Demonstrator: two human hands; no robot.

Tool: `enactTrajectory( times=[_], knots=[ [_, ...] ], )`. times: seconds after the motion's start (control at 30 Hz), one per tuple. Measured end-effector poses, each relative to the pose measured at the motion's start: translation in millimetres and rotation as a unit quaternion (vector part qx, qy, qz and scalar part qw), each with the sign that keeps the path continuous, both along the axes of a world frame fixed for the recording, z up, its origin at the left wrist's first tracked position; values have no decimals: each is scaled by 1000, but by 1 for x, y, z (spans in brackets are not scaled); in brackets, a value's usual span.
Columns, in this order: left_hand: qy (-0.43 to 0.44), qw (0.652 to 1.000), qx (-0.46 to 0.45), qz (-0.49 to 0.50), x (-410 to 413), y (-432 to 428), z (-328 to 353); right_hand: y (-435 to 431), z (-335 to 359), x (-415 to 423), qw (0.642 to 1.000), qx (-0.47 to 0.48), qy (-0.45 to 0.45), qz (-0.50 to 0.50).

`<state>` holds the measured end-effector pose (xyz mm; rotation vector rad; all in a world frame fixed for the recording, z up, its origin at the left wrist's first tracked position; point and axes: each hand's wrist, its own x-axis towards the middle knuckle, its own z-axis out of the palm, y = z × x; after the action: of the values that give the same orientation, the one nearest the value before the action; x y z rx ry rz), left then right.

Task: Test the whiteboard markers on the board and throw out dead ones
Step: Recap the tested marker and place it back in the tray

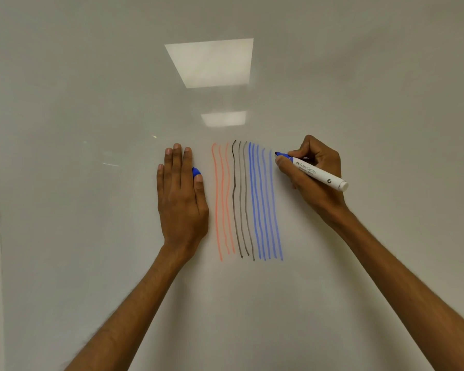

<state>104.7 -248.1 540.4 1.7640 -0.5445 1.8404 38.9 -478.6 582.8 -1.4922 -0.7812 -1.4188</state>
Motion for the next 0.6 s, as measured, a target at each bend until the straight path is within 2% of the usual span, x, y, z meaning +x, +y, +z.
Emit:
enactTrajectory(
  times=[0.3,0.6],
  knots=[
    [0,1000,-2,0,2,0,-1,1,-3,2,1000,-8,2,2],
    [-2,1000,-4,2,1,0,-1,-7,-33,-1,999,-39,26,-7]
  ],
)
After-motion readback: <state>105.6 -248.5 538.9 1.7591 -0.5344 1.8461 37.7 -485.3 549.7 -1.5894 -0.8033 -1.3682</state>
